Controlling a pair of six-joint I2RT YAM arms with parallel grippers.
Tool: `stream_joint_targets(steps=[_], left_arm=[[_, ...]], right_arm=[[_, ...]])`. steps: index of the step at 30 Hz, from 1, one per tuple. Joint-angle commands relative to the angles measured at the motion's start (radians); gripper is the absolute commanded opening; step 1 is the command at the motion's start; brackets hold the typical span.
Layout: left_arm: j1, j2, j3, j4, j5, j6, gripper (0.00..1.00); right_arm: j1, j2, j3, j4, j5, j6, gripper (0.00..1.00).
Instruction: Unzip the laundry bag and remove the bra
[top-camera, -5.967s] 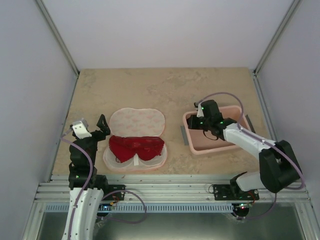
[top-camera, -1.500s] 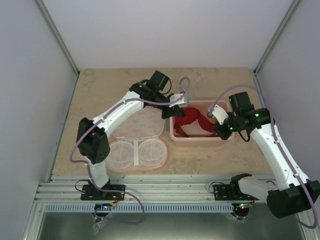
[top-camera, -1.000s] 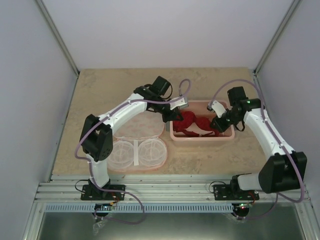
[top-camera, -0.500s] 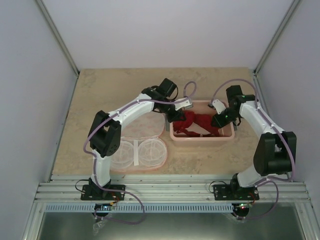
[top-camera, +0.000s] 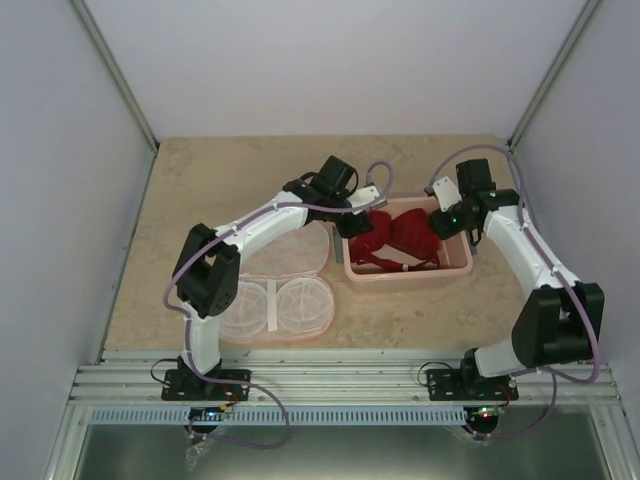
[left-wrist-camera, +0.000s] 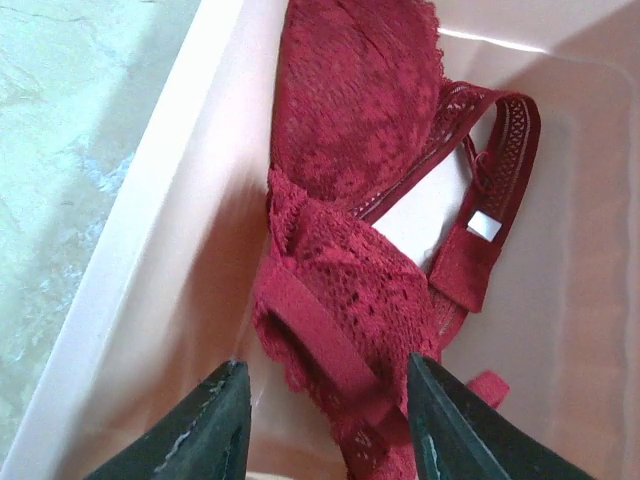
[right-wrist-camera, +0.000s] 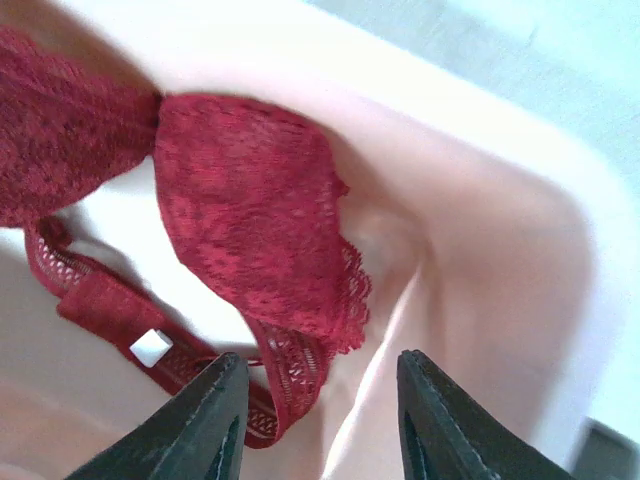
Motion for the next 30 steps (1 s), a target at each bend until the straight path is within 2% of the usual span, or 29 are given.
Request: stream_joint_targets(steps=[1, 4, 7, 9, 14, 17, 19, 23, 30], left_arm=[[-0.028, -0.078, -0.052, 0.076, -0.122, 0.011, 0.45], [-0.032, -0.095, -0.057, 0.107, -0.212, -0.010, 0.49], [-0.032, -0.100, -0.055, 0.115, -0.255, -0.022, 0.50], [-0.032, -0.108, -0.055, 0.110, -0.246, -0.038, 0.50], [-0.040, -0.158, -0.066, 0.098, -0.152, -0.076, 0.52], [-0.051, -0.171, -0.080, 0.069, -0.087, -0.090, 0.52], [-0.055, -0.185, -0.105, 0.070, -0.059, -0.107, 0.52], [-0.055, -0.200, -0.132, 0.053, -0.044, -0.118, 0.52], [-0.054, -0.242, -0.099, -0.021, -0.041, -0.132, 0.59]], right_arm=[[0.035, -0.084, 0.024, 0.086, 0.120, 0.015, 0.41], [0.057, -0.110, 0.026, 0.103, 0.166, 0.029, 0.43], [0.102, -0.121, 0.026, 0.104, 0.123, 0.082, 0.41], [0.143, -0.129, -0.001, 0.138, 0.037, 0.130, 0.41], [0.186, -0.146, -0.155, 0.357, -0.040, 0.267, 0.40], [0.184, -0.112, -0.193, 0.442, -0.023, 0.317, 0.30], [0.186, -0.069, -0.196, 0.446, -0.057, 0.332, 0.26], [0.192, -0.023, -0.182, 0.416, -0.084, 0.350, 0.27], [0.193, -0.064, -0.176, 0.380, -0.004, 0.347, 0.29]])
